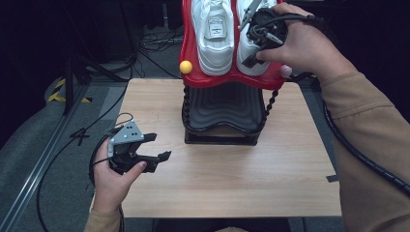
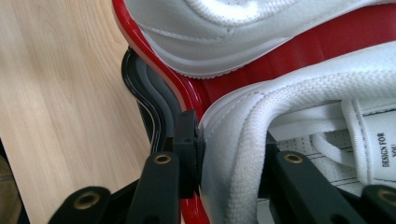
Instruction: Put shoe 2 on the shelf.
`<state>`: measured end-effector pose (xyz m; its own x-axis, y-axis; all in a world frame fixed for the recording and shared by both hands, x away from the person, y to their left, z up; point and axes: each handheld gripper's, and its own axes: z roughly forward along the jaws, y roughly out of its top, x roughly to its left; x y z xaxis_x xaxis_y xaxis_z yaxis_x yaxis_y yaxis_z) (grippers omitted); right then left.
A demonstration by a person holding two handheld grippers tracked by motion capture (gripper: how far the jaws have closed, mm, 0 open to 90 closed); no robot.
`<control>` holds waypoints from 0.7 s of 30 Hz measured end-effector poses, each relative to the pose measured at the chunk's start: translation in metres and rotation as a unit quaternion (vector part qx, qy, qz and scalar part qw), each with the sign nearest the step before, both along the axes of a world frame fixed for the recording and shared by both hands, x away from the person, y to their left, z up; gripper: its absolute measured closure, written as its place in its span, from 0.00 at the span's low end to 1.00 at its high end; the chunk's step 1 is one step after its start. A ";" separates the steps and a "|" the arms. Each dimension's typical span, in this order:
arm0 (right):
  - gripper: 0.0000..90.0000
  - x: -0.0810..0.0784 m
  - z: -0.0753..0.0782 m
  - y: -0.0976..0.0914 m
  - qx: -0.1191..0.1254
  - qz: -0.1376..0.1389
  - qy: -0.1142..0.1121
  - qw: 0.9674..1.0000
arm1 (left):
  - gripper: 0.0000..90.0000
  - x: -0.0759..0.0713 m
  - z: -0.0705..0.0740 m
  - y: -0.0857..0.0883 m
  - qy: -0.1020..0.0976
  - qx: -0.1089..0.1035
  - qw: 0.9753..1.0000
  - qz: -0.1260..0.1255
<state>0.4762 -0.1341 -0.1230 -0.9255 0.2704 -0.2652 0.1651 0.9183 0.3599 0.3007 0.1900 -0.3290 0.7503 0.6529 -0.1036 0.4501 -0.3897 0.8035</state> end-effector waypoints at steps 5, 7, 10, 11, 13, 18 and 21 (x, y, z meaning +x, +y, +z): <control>0.67 -0.001 0.003 -0.002 0.021 -0.006 -0.006 1.000 | 0.31 0.000 0.000 0.000 -0.001 0.002 1.000 -0.001; 0.64 -0.003 0.006 -0.004 0.027 -0.006 -0.009 1.000 | 0.30 0.000 0.000 0.000 -0.001 0.002 1.000 -0.001; 0.59 -0.005 0.012 -0.010 0.053 -0.018 -0.006 0.998 | 0.30 0.000 0.000 0.000 0.000 0.004 1.000 -0.002; 0.58 -0.005 0.014 -0.012 0.069 -0.024 -0.001 0.997 | 0.30 0.000 0.000 -0.001 0.001 0.005 1.000 -0.002; 0.58 -0.007 0.019 -0.017 0.093 -0.024 -0.002 0.995 | 0.30 0.000 0.000 -0.001 0.000 0.005 1.000 -0.004; 0.54 -0.015 0.033 -0.030 0.141 -0.012 -0.012 0.990 | 0.30 0.002 0.000 -0.003 0.001 0.006 1.000 -0.006; 0.52 -0.020 0.036 -0.036 0.148 -0.013 -0.015 0.989 | 0.30 0.003 -0.001 -0.004 0.002 0.007 1.000 -0.007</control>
<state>0.4563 -0.1704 -0.0865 -0.9099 0.3646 -0.1976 0.1732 0.7670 0.6178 0.3036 0.1863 -0.3299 0.7585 0.6441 -0.0985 0.4485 -0.4064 0.7961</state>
